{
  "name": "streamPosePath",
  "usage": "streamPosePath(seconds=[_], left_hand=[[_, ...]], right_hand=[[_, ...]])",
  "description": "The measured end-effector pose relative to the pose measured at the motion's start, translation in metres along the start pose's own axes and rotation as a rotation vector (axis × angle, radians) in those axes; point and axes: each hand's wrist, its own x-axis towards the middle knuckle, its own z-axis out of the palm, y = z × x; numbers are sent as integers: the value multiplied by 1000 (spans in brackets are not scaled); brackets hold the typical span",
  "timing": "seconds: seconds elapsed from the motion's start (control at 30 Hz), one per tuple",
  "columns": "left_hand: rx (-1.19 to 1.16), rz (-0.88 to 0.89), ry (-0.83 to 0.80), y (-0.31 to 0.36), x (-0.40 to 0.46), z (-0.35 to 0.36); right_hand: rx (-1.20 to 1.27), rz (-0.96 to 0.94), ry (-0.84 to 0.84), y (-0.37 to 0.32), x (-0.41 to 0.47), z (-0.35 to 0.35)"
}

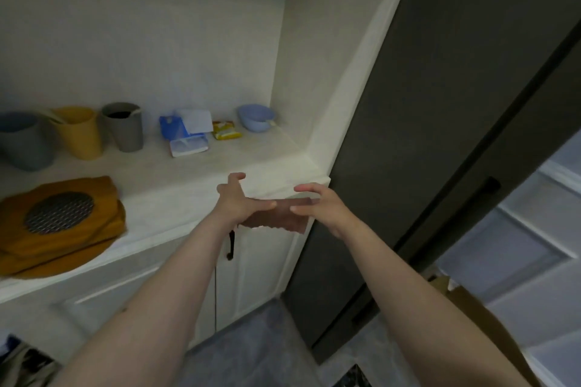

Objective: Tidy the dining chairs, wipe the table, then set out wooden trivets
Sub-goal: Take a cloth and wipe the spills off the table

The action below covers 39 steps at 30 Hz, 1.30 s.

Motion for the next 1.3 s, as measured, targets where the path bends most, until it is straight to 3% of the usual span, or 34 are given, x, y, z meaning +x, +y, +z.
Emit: streamPosePath(seconds=[0.07, 0.17, 0.4, 0.53, 0.6, 0.7, 0.8, 1.1, 1.3], left_hand=[[161, 36, -100, 8, 29, -4], [333, 177, -163, 15, 75, 2], [515, 484, -65, 51, 181, 37], [509, 697, 134, 78, 227, 55], [574, 785, 154, 70, 243, 65], [764, 633, -63, 36, 251, 84], [782, 552, -183, 8, 252, 96], [836, 447, -146, 22, 237, 98], [801, 270, 27, 11, 190, 80]], right_hand=[[-116, -5, -62, -4, 27, -10], [-333, -69, 49, -7, 65, -14], [-612, -107, 391, -20, 136, -48], [-865, -232, 615, -33, 160, -56], [-1010, -295, 624, -26, 169, -53], [-1227, -161, 352, 4, 175, -37], [-1179, -3, 174, 32, 176, -32], [-1075, -79, 134, 30, 178, -47], [-1072, -222, 20, 23, 160, -41]])
